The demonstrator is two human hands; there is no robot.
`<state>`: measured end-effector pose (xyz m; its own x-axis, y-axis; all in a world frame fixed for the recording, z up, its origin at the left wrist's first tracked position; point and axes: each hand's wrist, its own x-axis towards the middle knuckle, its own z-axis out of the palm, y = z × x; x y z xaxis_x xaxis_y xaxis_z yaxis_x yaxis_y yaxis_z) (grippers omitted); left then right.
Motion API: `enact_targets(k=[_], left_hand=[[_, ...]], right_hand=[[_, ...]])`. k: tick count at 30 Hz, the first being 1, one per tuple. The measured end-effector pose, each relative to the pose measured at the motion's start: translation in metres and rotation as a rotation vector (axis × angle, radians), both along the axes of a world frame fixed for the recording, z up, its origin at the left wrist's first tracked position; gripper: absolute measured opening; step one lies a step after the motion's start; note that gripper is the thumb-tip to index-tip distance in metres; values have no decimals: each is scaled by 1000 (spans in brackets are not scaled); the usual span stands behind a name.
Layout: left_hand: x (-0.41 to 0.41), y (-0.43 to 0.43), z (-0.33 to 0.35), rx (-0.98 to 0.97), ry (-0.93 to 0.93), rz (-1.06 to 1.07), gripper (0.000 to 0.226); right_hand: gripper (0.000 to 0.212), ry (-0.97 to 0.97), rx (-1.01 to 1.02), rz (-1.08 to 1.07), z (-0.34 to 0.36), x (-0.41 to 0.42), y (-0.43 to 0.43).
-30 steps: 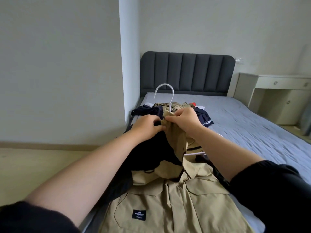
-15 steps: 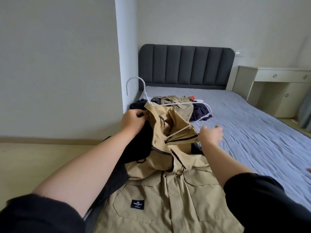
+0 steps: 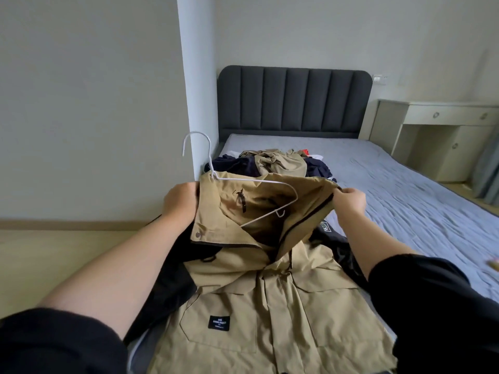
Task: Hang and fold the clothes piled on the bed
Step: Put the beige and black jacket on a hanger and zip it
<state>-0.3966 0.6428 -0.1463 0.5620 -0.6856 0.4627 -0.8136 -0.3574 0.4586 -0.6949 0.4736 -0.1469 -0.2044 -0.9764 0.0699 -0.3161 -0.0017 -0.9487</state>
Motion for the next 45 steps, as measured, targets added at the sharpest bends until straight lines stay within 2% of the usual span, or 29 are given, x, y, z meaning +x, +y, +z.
enact_targets(k=[3, 6, 9, 12, 14, 16, 18, 20, 22, 25, 28, 30, 32, 34, 35, 37, 41, 42, 44, 45], left_hand=[[-16, -9, -6, 34, -56, -30, 25], [-35, -23, -9, 101, -65, -122, 25], [-45, -29, -12, 85, 124, -235, 25], [-36, -24, -14, -41, 345, -253, 27], [-29, -18, -13, -109, 410, -234, 38], [-26, -14, -11, -144, 434, -204, 41], [-26, -15, -7, -166, 439, -195, 43], [-29, -17, -2, -196, 436, -198, 49], [-31, -18, 1, -188, 395, -217, 51], [-32, -19, 3, -149, 374, -283, 48], [-33, -18, 9, -169, 489, -360, 37], [-33, -14, 12, -243, 706, -395, 26], [-31, -14, 13, -235, 868, -450, 28], [-28, -14, 13, -123, 738, -454, 32], [-26, -15, 12, -77, 629, -434, 28], [-28, -18, 10, -60, 531, -392, 20], [-40, -24, 7, -126, 419, -385, 14], [-43, -24, 6, -147, 381, -396, 16], [-43, -24, 3, -168, 360, -397, 41], [-41, -24, 0, -174, 387, -385, 45]], right_hand=[[30, -82, -46, 82, 24, 19, 17], [18, -206, -23, 312, 37, 59, 49], [18, -244, 38, 609, 35, 92, 85], [18, -300, 175, 889, 27, 95, 100], [16, -228, 241, 992, 23, 86, 98], [29, -143, 197, 924, 21, 82, 92], [36, 29, -25, 707, 21, 81, 80], [28, 303, -320, 485, 22, 77, 65], [32, 500, -452, 425, 24, 74, 51], [41, 638, -400, 476, 28, 75, 37], [33, 751, -276, 537, 31, 74, 33], [35, 711, -260, 590, 33, 71, 32], [45, 609, -269, 605, 33, 69, 36], [50, 551, -285, 585, 32, 68, 38], [51, 531, -292, 568, 33, 68, 40], [48, 488, -336, 529, 37, 69, 45], [18, 455, -524, 515, 43, 85, 71], [16, 421, -570, 559, 41, 90, 80], [14, 364, -616, 632, 34, 96, 95], [16, 349, -610, 654, 30, 96, 98]])
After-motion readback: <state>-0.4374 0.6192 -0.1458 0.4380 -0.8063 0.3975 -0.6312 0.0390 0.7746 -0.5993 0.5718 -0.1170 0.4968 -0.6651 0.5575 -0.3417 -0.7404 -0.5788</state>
